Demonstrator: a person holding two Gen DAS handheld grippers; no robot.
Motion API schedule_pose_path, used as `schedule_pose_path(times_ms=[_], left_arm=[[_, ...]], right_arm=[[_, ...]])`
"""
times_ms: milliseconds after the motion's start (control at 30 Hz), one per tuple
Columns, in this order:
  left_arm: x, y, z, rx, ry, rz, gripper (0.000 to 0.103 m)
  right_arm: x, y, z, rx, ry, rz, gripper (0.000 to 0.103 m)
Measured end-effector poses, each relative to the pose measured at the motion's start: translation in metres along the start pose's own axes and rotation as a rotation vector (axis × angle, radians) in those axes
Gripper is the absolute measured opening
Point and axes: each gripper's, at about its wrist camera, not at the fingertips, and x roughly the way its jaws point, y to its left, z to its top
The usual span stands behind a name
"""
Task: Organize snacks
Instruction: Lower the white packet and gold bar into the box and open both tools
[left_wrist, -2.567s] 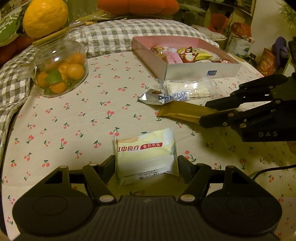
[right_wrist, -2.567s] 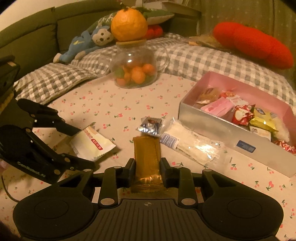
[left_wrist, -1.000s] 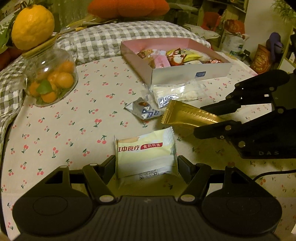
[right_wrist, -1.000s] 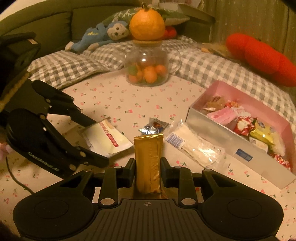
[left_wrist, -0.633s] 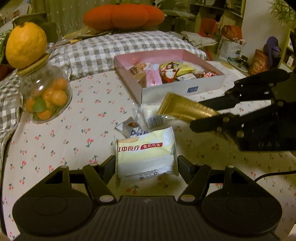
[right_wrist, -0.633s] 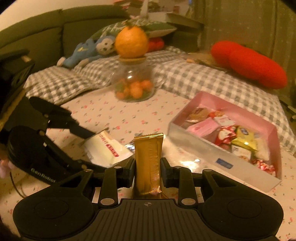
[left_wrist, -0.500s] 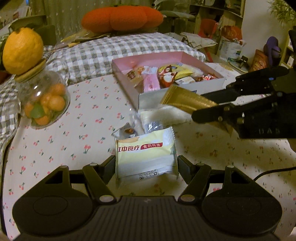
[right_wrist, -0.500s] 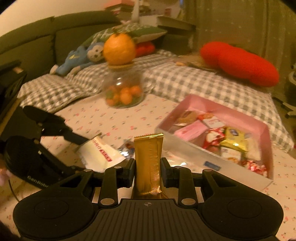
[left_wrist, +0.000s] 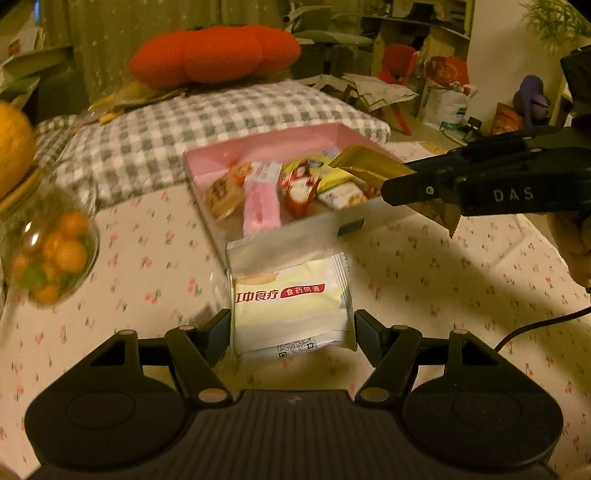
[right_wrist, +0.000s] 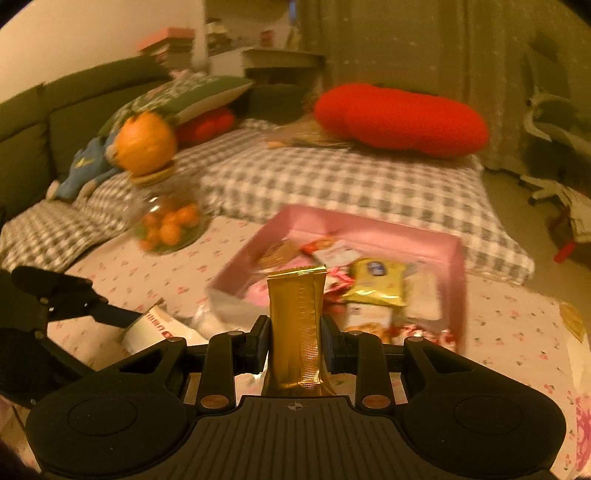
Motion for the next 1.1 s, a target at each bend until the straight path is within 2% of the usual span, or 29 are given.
schedule_pose_path(times_ms=[200,400,733,1100], left_arm=[[0.010,-0.007,0.034,0.024,-0.047,-0.004,0.067],[0.035,-0.008,0.061,0.023,-0.040,0.013,0.067],[0.066,-0.005,0.073,-0.027,0.003,-0.001,0.068],[0.085,-0.007,0.080,-0.057,0.033,-0.018,0.069]], right_arm=[[0.008,-0.028,0.012,0.056,-0.007,-0.039,0.027],[0.027,-0.050,0.021,0.088,-0.006,-0.080,0.027],[0.057,-0.072,0.030,0.135,0.001,-0.121,0.028],[0.076,-0.079,0.022,0.147,0.036,-0.139,0.028]])
